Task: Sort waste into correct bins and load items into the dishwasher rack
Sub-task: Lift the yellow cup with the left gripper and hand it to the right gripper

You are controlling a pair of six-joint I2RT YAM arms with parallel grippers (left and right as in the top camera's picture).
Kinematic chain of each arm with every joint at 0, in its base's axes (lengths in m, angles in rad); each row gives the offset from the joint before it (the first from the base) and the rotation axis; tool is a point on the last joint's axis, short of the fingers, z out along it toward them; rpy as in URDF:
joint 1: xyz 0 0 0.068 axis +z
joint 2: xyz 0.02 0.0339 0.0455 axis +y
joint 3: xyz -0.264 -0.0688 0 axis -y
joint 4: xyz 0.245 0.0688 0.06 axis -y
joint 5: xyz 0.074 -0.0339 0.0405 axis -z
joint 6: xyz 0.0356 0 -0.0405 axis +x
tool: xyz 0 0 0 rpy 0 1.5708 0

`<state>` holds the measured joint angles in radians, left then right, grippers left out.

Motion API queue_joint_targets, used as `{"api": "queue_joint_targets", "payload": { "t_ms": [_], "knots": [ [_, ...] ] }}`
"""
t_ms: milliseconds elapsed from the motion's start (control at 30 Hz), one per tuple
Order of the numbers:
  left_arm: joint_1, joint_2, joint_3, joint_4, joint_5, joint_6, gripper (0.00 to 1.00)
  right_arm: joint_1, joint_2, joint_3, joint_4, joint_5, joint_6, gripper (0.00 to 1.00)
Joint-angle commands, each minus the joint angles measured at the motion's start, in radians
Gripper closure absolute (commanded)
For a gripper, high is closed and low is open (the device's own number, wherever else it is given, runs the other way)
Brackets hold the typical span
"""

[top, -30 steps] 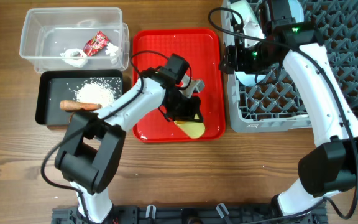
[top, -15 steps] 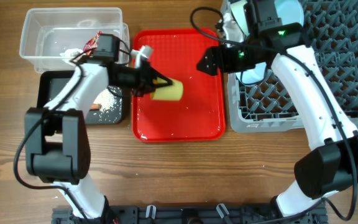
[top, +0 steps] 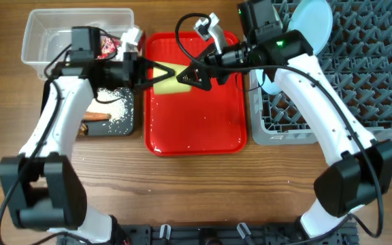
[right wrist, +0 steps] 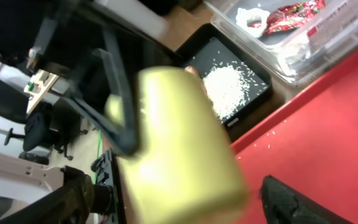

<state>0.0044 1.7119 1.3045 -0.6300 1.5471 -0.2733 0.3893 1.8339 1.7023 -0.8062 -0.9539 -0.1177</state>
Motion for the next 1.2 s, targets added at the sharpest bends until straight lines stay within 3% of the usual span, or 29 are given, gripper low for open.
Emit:
{"api": "queue_joint_targets", "payload": {
  "t_ms": [0,600,833,1033,1167],
  "knots": [
    [0.039,-0.04,0.005,0.003,0.03,-0.01,0.96,-0.002,0.025,-0.009,0.014,-0.037,-0.021,0.16],
    [0.054,-0.048,0.005,0.014,0.031,-0.077,0.96,0.029,0.132,-0.009,0.2,-0.227,-0.041,0.23],
    [0.054,-0.048,0.005,0.014,0.03,-0.077,0.96,0.029,0.132,-0.009,0.215,-0.253,-0.04,0.51],
    [0.054,-0.048,0.005,0.016,0.03,-0.076,0.96,0.029,0.132,-0.009,0.198,-0.253,-0.04,0.51],
    [0.054,-0.048,0.005,0.107,0.03,-0.182,0.96,0.031,0.133,-0.009,0.185,-0.253,-0.041,0.34]
  ]
}}
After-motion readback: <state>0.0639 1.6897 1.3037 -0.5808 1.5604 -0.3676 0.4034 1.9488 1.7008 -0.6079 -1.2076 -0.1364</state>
